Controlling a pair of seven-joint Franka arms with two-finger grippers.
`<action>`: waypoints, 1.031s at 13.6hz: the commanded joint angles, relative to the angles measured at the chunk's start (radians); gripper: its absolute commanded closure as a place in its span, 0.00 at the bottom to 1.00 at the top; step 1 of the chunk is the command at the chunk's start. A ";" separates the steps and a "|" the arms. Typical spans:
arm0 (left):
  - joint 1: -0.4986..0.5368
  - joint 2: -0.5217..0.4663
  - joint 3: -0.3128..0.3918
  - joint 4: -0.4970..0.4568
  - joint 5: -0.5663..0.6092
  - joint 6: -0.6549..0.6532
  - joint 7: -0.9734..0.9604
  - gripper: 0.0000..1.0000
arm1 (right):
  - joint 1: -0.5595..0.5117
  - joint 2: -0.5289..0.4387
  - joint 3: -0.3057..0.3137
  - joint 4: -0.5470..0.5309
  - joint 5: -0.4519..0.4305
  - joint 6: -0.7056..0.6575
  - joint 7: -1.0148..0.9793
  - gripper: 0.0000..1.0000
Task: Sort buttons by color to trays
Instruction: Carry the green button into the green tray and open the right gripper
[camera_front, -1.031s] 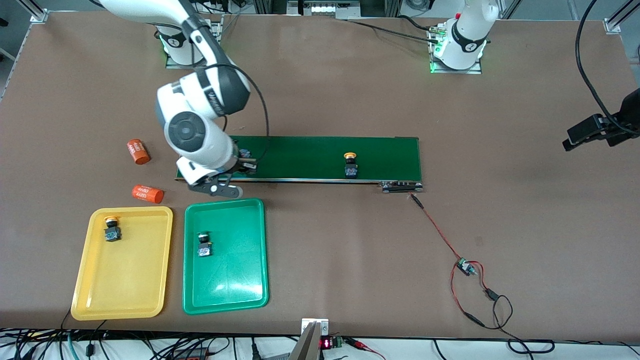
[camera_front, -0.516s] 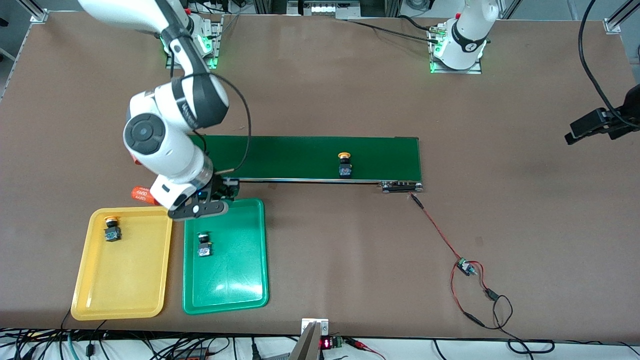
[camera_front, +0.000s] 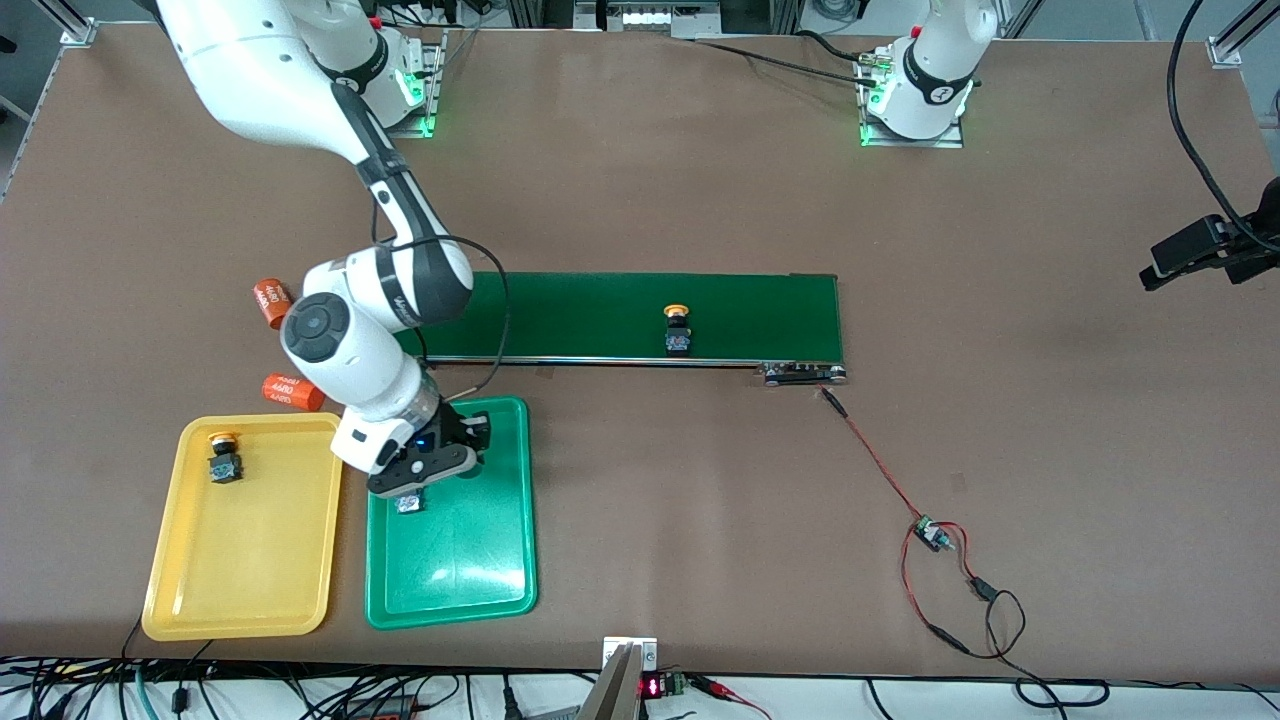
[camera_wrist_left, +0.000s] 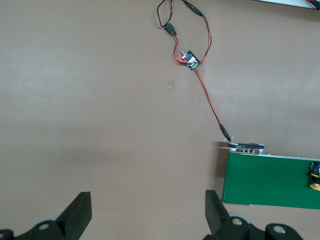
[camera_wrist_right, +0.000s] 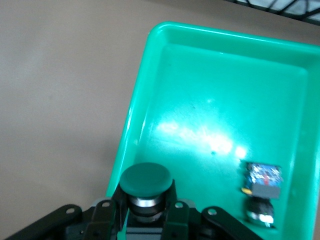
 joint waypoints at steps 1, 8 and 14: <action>0.003 -0.027 0.000 -0.028 -0.021 0.006 0.019 0.00 | -0.013 0.058 0.009 0.032 0.015 0.081 -0.156 0.92; 0.009 -0.019 0.012 -0.026 -0.012 0.009 0.026 0.00 | -0.013 0.091 0.029 0.028 0.041 0.137 -0.174 0.41; 0.009 -0.015 0.006 -0.025 -0.007 0.011 0.025 0.00 | -0.003 0.106 0.029 0.017 0.042 0.176 -0.174 0.00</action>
